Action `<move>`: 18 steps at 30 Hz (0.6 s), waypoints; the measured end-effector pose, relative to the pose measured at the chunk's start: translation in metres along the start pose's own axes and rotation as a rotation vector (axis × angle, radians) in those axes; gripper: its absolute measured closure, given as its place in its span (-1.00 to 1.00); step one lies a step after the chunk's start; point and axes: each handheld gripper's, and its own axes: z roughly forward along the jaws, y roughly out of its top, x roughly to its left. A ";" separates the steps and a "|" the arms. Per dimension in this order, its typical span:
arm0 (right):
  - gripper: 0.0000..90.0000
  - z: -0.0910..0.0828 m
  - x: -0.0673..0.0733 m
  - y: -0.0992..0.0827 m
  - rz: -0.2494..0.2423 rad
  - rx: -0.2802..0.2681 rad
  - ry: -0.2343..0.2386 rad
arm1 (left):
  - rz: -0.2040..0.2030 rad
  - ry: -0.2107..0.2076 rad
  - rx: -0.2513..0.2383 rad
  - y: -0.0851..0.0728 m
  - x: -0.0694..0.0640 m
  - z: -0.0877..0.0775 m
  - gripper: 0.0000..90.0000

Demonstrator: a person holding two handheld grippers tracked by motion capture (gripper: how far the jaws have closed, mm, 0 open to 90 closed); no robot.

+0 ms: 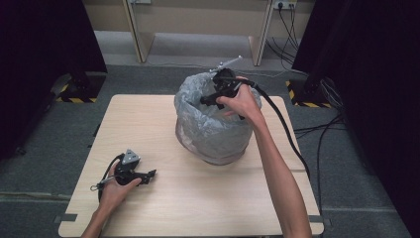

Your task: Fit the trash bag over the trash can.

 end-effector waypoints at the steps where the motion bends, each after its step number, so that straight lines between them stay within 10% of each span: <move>1: -0.48 -0.002 0.001 0.001 -0.009 0.009 0.008 | 0.000 0.000 0.000 0.000 0.000 0.000 -0.69; 10: -0.45 -0.020 0.003 0.009 0.067 0.028 -0.103 | 0.001 0.000 0.001 0.000 0.000 0.000 -0.69; 14: -0.43 -0.022 0.005 0.007 0.040 0.064 -0.065 | 0.001 0.000 0.001 0.000 0.000 0.000 -0.69; 18: -0.48 -0.026 0.003 0.010 0.095 -0.015 -0.102 | 0.002 -0.001 0.001 0.000 0.000 0.000 -0.69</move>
